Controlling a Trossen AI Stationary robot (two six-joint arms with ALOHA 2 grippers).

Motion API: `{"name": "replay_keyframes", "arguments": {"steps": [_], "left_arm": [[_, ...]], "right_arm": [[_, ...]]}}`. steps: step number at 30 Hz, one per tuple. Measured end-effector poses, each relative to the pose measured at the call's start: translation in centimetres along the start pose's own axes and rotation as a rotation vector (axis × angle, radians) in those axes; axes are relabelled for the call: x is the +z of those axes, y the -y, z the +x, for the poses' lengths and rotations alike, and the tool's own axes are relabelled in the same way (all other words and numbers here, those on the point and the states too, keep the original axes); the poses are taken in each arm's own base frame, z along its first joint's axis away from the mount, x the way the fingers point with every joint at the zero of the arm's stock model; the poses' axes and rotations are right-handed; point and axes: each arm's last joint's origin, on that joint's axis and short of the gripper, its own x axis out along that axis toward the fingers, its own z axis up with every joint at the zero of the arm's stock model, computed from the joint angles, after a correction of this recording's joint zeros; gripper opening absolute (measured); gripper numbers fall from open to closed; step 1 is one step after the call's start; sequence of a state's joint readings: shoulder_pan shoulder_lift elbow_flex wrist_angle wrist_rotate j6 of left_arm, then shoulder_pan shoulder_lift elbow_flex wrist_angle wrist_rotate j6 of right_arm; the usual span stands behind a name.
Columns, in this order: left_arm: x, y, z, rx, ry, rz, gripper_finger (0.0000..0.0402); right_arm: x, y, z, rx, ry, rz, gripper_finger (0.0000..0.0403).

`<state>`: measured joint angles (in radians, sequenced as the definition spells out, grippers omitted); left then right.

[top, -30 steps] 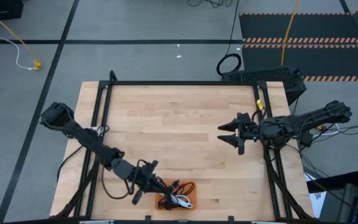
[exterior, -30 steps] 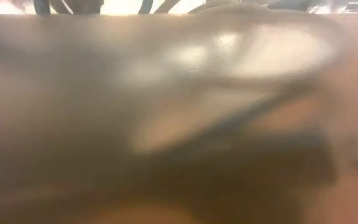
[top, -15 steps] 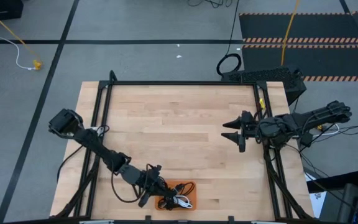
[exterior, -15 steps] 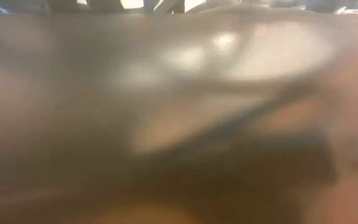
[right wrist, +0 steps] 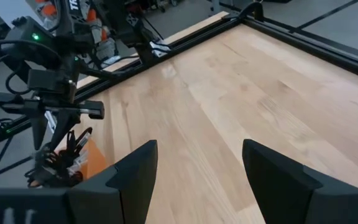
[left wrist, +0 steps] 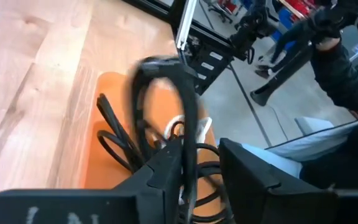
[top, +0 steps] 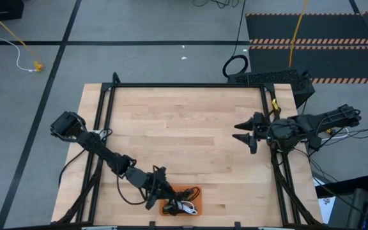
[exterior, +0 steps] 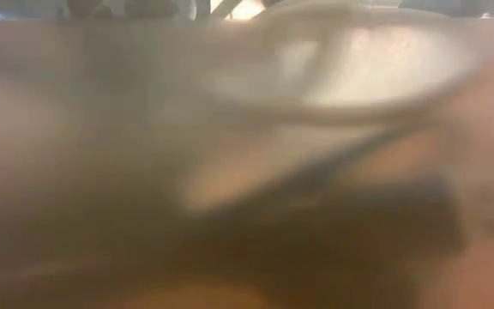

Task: Pick and place USB-C Cables
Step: Return to Home Position

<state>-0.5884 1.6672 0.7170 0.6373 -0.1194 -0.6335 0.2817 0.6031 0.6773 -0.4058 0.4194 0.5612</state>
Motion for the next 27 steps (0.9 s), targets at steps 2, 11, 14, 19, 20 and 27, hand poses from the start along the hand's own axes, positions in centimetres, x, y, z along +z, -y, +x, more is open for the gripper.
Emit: {"name": "replay_keyframes", "arguments": {"steps": [2,11,14,19,20,27], "left_arm": [[0.0,0.0,0.0,0.0,-0.002,-0.004,0.0117],[0.1,0.4,-0.2,-0.053,-0.02,0.006,0.0127],[0.8,0.8,-0.7,-0.081,0.0,0.032,0.0127],[2.7,1.8,-2.6,-0.098,0.038,0.095,0.0127],[3.1,2.0,-3.2,-0.095,0.037,0.118,0.0127],[5.5,3.1,-8.2,0.014,0.061,0.271,0.0127]], "right_arm": [[0.0,0.1,-0.2,0.0,0.0,0.0,0.0226],[-0.3,0.4,-0.4,-0.015,-0.025,-0.013,0.0226],[-0.3,0.4,-0.4,-0.014,-0.024,-0.013,0.0226],[-0.2,0.3,-0.4,-0.012,-0.022,-0.012,0.0226],[-0.2,0.4,-0.4,-0.012,-0.022,-0.012,0.0226],[-0.2,0.3,-0.4,-0.012,-0.022,-0.012,0.0226]]}}
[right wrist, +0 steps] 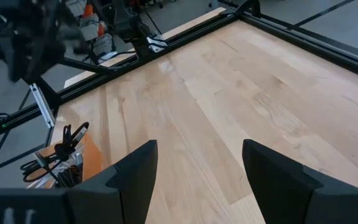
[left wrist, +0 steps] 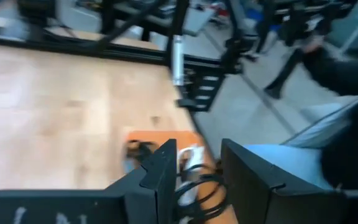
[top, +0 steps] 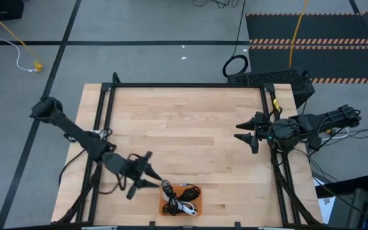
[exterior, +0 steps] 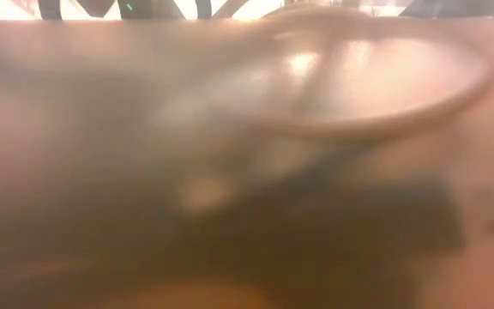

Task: Pick and place USB-C Cables
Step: Return to Home Position

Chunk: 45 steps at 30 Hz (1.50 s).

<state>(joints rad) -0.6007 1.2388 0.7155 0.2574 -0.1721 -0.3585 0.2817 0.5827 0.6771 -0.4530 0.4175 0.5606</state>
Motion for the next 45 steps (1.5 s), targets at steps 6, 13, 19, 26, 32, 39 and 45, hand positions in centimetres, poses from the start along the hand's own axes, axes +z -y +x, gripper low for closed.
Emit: {"name": "replay_keyframes", "arguments": {"steps": [6,13,19,26,32,39,45], "left_arm": [[0.9,-0.7,-4.2,0.182,-0.04,0.065,0.0127],[0.8,-2.3,-8.2,0.472,-0.073,0.087,0.0127],[0.3,-3.3,-11.0,0.628,-0.067,0.049,0.0127],[-3.6,-5.2,-12.5,0.697,-0.032,-0.04,0.0127],[-7.6,-6.7,-12.4,0.676,0.038,-0.141,0.0127],[-10.8,-7.6,-11.3,0.563,0.122,-0.17,0.0127],[-11.7,-6.9,-10.7,0.167,0.172,-0.02,0.0127]], "right_arm": [[0.1,0.0,0.0,0.004,0.007,0.004,0.0226],[0.2,-0.1,0.0,0.012,0.019,0.011,0.0226],[0.2,-0.1,0.0,0.012,0.019,0.01,0.0226],[0.2,-0.1,0.0,0.012,0.019,0.01,0.0226],[0.2,-0.1,0.0,0.012,0.019,0.01,0.0226],[0.2,-0.1,0.0,0.012,0.019,0.01,0.0226],[0.2,-0.1,0.0,0.011,0.019,-0.094,0.0226]]}}
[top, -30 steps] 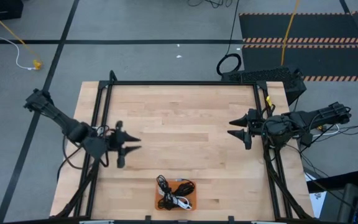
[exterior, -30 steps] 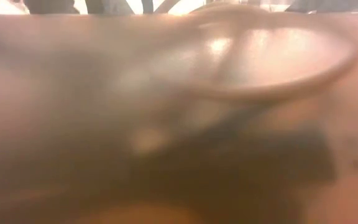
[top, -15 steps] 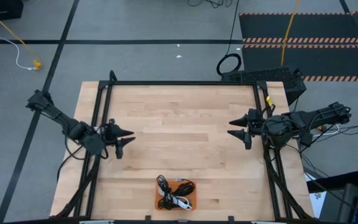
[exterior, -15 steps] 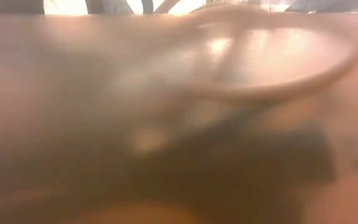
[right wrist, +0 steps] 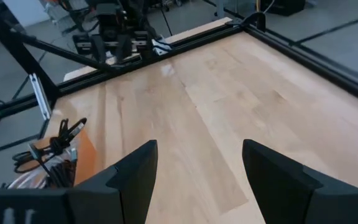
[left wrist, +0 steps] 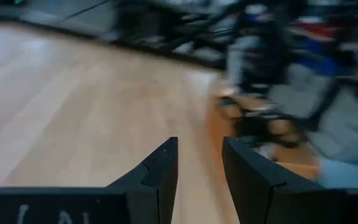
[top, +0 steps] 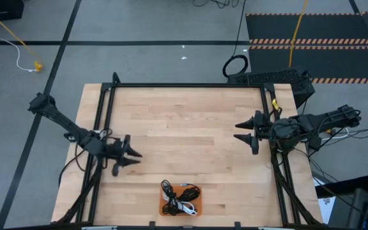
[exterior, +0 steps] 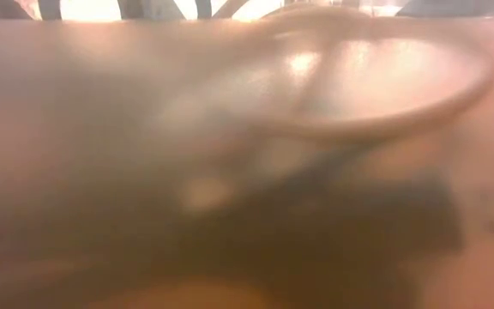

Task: Pick and place USB-C Cables
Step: Return to Home Position

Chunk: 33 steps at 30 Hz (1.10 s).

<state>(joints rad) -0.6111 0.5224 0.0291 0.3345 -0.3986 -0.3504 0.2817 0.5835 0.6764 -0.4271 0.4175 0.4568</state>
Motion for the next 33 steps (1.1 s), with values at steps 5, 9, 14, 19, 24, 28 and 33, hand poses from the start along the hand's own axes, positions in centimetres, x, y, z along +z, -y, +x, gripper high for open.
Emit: {"name": "replay_keyframes", "arguments": {"steps": [5,9,14,19,24,28,33], "left_arm": [[-0.1,0.1,-0.1,-0.061,0.027,0.096,0.0127],[-0.1,0.0,0.0,-0.044,0.032,0.111,0.0127],[-0.1,0.0,0.0,-0.043,0.033,0.112,0.0127],[-0.1,0.0,0.0,-0.042,0.033,0.11,0.0127],[-0.1,0.0,0.0,-0.042,0.033,0.102,0.0127],[-0.1,0.0,0.0,-0.042,0.033,0.102,0.0127],[-0.1,0.0,0.0,-0.04,0.029,0.103,0.0127]], "right_arm": [[-0.9,0.1,0.8,-0.01,0.038,-0.039,0.0226],[-3.3,0.6,2.3,-0.005,0.053,-0.045,0.0226],[-6.4,1.3,3.8,0.022,0.114,-0.047,0.0226],[-8.7,2.1,4.5,0.064,0.223,-0.038,0.0226],[-10.0,2.7,4.5,0.099,0.328,-0.03,0.0226],[-9.2,2.6,4.2,0.129,0.417,-0.005,0.0226],[-9.4,2.6,4.2,0.125,0.407,-0.014,0.0226]]}}
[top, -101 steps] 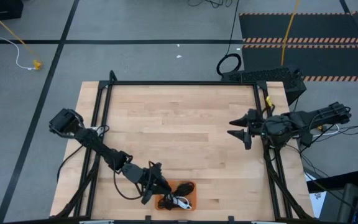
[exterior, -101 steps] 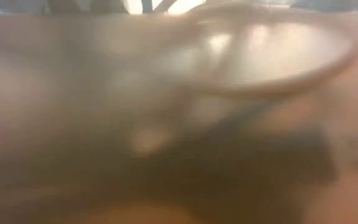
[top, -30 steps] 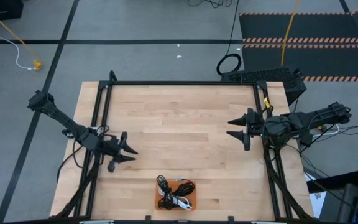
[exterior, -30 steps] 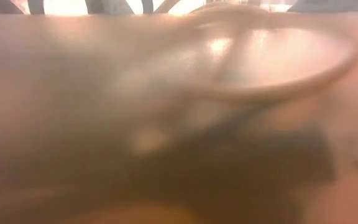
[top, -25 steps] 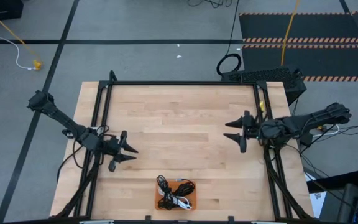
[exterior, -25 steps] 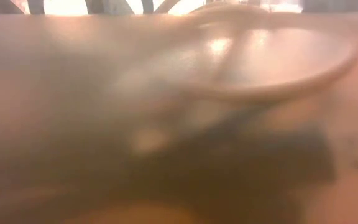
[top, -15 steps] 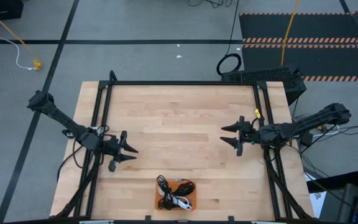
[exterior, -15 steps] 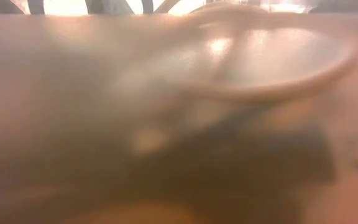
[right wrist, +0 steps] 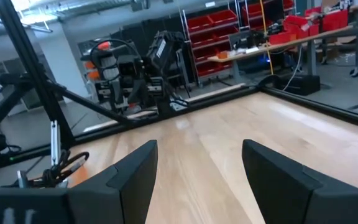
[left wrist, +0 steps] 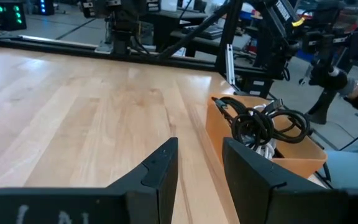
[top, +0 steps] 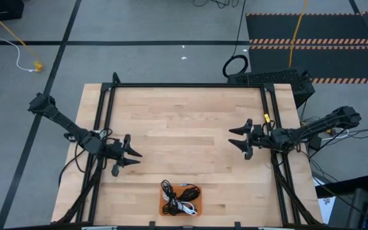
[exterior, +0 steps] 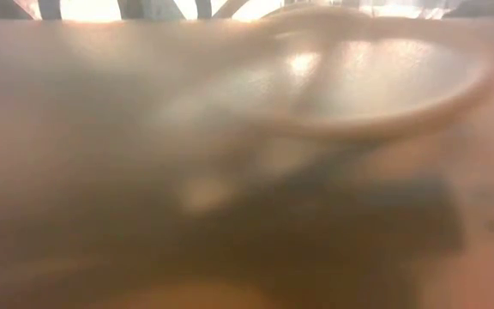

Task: Pick and place USB-C Cables
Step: Return to Home Position

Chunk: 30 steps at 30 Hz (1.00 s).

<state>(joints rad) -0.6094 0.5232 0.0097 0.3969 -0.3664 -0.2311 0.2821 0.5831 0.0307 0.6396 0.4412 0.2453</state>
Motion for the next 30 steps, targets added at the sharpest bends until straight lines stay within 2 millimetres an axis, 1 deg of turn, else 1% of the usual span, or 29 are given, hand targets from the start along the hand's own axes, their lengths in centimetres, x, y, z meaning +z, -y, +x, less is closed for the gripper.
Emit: {"name": "replay_keyframes", "arguments": {"steps": [24,30], "left_arm": [[-0.03,-0.01,0.0,0.001,-0.003,-0.001,0.0127],[0.21,-0.01,-0.15,-0.005,0.018,-0.009,0.0127]], "right_arm": [[0.0,0.01,-0.02,0.0,0.001,0.004,0.0226],[0.42,0.01,-0.23,0.008,0.032,0.019,0.0226]]}}
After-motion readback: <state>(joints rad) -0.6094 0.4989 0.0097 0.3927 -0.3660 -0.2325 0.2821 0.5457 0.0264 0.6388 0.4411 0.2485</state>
